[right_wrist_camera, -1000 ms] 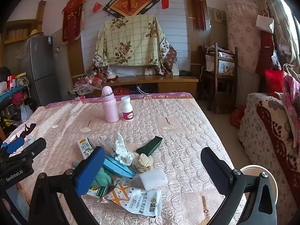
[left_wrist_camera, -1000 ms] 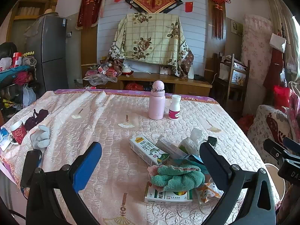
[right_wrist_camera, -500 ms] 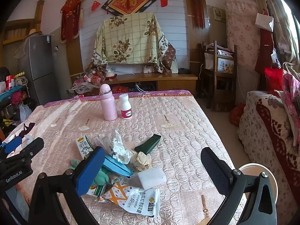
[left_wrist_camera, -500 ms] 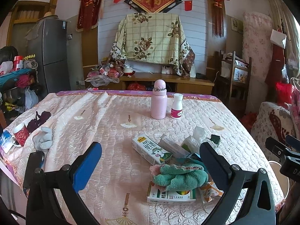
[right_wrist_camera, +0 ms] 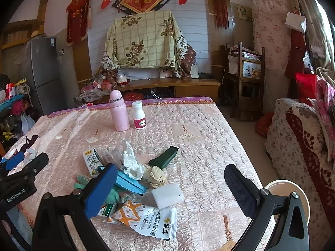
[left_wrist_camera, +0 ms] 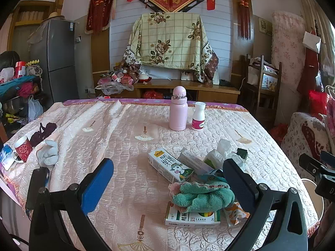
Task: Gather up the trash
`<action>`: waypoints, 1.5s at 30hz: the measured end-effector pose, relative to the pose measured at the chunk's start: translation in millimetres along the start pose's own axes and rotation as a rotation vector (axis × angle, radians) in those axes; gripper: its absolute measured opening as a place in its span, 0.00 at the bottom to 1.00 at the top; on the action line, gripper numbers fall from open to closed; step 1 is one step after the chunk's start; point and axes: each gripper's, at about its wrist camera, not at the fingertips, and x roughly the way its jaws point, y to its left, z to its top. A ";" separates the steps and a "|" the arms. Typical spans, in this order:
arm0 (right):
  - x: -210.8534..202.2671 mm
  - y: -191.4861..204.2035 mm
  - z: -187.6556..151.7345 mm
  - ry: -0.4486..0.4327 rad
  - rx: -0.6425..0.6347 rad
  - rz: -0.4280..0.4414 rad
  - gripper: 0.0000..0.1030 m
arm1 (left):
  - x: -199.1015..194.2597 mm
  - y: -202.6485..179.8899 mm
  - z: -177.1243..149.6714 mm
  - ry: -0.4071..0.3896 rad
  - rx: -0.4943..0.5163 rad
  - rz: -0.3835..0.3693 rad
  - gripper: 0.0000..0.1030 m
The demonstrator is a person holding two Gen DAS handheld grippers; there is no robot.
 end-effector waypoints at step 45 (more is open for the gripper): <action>13.6 -6.2 -16.1 0.101 -0.064 0.013 1.00 | 16.8 6.8 -12.1 0.050 -0.007 0.005 1.00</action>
